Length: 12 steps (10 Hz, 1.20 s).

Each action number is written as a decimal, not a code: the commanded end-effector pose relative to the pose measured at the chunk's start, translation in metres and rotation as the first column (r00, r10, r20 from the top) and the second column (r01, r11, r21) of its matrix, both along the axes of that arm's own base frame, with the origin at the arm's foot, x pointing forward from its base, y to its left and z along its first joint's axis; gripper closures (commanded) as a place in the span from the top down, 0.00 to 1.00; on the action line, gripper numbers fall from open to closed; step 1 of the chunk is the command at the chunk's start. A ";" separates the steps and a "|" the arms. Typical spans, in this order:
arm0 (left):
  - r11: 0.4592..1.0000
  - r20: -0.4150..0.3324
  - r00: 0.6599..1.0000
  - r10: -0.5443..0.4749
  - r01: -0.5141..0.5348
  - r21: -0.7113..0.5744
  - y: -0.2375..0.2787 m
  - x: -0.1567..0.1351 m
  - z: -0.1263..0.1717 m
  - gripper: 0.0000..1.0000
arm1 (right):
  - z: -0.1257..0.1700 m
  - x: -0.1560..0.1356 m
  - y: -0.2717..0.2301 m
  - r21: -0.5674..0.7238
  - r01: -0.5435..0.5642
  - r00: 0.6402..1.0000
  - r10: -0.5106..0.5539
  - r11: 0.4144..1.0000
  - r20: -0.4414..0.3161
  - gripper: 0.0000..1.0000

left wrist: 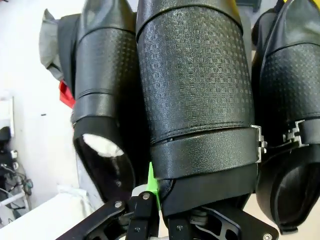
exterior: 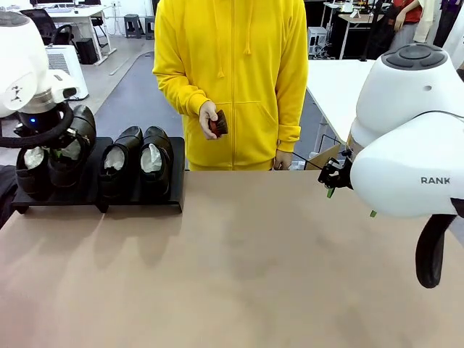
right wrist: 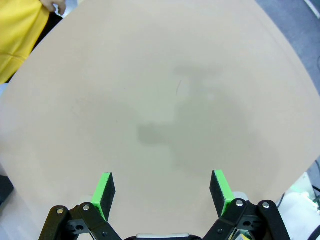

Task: Organize the shoes by placing them on the stand.
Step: Place the Shoe from the middle of the table onto the Shoes Stand.

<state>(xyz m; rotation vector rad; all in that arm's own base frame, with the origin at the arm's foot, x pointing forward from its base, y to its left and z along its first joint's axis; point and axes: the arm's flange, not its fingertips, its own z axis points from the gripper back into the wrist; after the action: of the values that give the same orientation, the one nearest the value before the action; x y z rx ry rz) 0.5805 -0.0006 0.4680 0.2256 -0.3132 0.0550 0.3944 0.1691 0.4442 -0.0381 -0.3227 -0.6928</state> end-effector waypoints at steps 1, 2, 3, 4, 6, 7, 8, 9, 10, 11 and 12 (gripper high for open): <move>0.999 0.005 1.000 -0.028 0.028 -0.025 -0.001 0.009 0.002 0.00 | 0.002 0.001 -0.002 -0.009 -0.013 1.000 0.013 1.000 0.008 1.00; 0.999 0.009 1.000 -0.029 0.030 -0.023 -0.001 0.011 0.000 0.00 | 0.002 0.001 -0.002 -0.009 -0.013 1.000 0.013 1.000 0.008 1.00; 0.999 0.009 1.000 -0.027 0.027 -0.032 -0.002 0.013 -0.003 0.00 | 0.002 0.001 -0.002 -0.009 -0.013 1.000 0.013 1.000 0.008 1.00; 0.999 0.006 1.000 -0.024 0.024 -0.038 -0.004 0.015 -0.007 0.00 | 0.002 0.001 -0.002 -0.009 -0.013 1.000 0.013 1.000 0.008 1.00; 0.999 0.001 1.000 -0.019 0.019 -0.042 -0.006 0.018 -0.013 0.00 | 0.002 0.001 -0.002 -0.009 -0.013 1.000 0.013 1.000 0.008 1.00; 1.000 -0.006 1.000 -0.001 0.000 -0.030 -0.005 0.021 -0.015 0.00 | 0.002 0.001 -0.002 -0.009 -0.013 1.000 0.013 1.000 0.008 1.00; 1.000 -0.010 1.000 0.006 -0.006 -0.026 -0.005 0.023 -0.017 0.00 | 0.002 0.001 -0.002 -0.009 -0.013 1.000 0.013 1.000 0.008 1.00; 1.000 -0.020 1.000 0.010 -0.011 -0.029 -0.005 0.024 -0.020 0.07 | 0.002 0.001 -0.002 -0.009 -0.013 1.000 0.013 1.000 0.008 1.00; 0.999 -0.029 0.999 0.016 -0.017 -0.027 -0.004 0.025 -0.023 0.24 | 0.002 0.001 -0.002 -0.009 -0.013 1.000 0.013 1.000 0.008 1.00; 0.999 -0.037 0.999 0.037 -0.037 0.004 -0.002 0.025 -0.026 0.43 | 0.002 0.001 -0.002 -0.009 -0.013 1.000 0.013 1.000 0.008 1.00; 0.999 -0.032 0.998 0.045 -0.045 0.020 -0.003 0.024 -0.026 0.62 | 0.002 0.001 -0.002 -0.009 -0.013 1.000 0.013 1.000 0.008 1.00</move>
<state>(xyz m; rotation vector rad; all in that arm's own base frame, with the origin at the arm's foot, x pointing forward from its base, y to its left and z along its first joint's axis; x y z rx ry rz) 0.6011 -0.0006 0.4383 0.2134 -0.2702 0.0670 0.3944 0.1691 0.4442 -0.0380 -0.3227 -0.6927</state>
